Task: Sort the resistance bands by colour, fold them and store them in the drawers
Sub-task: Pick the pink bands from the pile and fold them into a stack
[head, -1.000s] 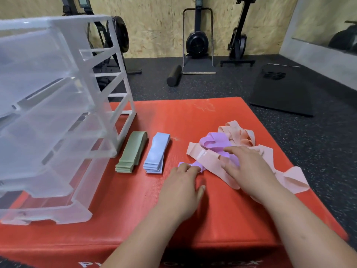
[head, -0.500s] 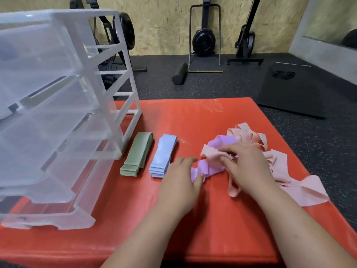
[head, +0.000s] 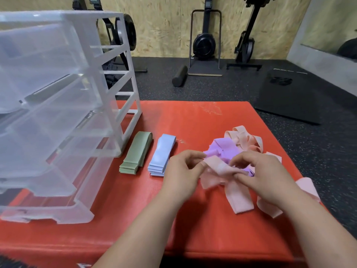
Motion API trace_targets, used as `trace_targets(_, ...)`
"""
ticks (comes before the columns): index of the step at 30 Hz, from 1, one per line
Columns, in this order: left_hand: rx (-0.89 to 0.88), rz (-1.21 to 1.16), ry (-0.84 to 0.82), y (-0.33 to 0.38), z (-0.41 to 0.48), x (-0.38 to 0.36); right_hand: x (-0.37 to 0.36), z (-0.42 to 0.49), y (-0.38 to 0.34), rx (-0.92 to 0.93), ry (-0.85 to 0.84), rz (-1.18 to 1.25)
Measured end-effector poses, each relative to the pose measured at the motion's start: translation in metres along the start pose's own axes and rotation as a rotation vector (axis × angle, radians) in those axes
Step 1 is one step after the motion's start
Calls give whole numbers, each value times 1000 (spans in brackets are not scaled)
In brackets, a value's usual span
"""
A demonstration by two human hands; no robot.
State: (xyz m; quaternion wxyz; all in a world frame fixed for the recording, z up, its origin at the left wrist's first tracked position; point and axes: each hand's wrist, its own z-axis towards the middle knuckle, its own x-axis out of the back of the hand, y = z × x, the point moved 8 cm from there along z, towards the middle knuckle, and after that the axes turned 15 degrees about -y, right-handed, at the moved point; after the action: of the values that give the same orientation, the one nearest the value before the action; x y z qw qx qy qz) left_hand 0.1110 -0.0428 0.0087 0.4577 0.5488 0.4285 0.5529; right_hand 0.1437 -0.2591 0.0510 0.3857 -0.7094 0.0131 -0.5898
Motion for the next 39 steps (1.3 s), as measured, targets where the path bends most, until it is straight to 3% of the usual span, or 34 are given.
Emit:
trace_targets(4,-43,5,60,12,-2,5,-8,-3,17,-95,-151,-35)
trace_targets(9,-167,-82,-31,36,-6,-4,14,0,-27,140,3,308)
trace_targets(16,-232,-299,-11,50,-12,-7,30,-2,-43,178,185,337)
trace_targets(18,-248,-331,-74,56,-12,-11,40,-5,-50,191,249,377)
trace_targets(21,-302,-213,-164,62,-14,-21,47,-8,-62,243,281,475)
trace_targets(25,-221,42,-230,38,-9,-32,55,-13,-59,256,402,689)
trace_targets(35,-89,164,-503,10,-15,-37,65,-37,1,2,672,974)
trace_targets(39,-89,392,-430,0,-13,-35,69,-50,15,-52,783,1031)
